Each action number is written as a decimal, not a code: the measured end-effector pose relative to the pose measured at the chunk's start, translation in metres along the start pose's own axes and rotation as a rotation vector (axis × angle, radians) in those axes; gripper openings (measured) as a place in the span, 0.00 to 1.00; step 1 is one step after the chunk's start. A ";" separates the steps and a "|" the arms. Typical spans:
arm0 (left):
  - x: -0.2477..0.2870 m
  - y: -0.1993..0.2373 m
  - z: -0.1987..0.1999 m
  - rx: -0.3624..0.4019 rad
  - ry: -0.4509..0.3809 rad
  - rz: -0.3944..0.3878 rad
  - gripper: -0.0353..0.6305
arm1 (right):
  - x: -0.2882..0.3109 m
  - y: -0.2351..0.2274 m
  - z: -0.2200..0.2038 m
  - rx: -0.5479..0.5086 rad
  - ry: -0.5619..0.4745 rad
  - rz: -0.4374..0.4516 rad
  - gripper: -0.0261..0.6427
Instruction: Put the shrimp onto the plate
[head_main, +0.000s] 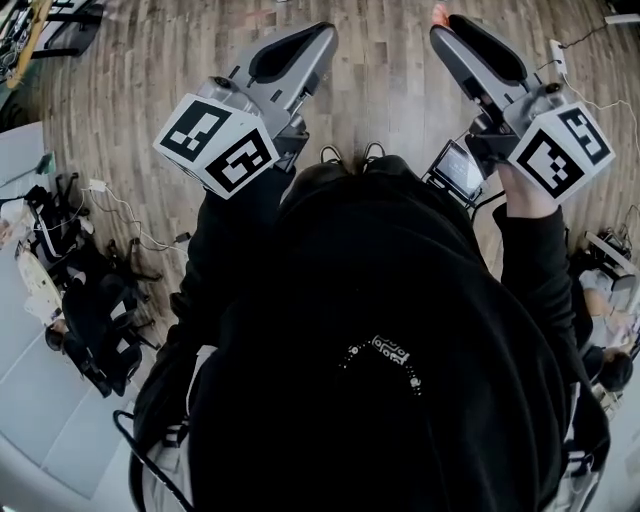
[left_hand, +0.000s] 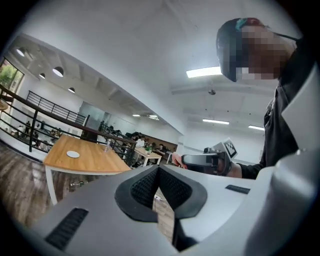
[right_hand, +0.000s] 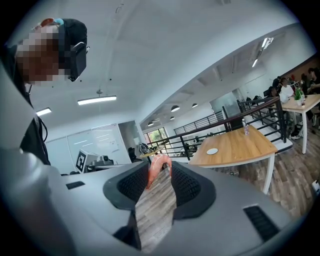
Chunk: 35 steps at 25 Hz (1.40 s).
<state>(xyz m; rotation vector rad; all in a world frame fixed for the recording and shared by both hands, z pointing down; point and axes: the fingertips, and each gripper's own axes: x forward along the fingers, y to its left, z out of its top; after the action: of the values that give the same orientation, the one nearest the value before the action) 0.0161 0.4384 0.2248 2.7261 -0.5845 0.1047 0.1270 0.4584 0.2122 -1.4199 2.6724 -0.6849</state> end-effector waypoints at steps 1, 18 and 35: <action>0.005 -0.004 -0.005 0.002 0.011 -0.009 0.06 | -0.002 -0.004 0.000 -0.001 -0.013 0.001 0.26; 0.058 -0.012 0.005 0.059 0.056 -0.059 0.06 | -0.025 -0.053 0.018 0.009 -0.059 0.003 0.26; 0.110 0.063 0.042 0.174 0.070 -0.076 0.06 | 0.028 -0.093 0.065 -0.015 -0.089 -0.052 0.26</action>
<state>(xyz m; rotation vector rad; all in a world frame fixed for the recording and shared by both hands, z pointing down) 0.0904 0.3273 0.2220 2.8946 -0.4718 0.2414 0.1982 0.3677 0.1955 -1.4909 2.5877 -0.5921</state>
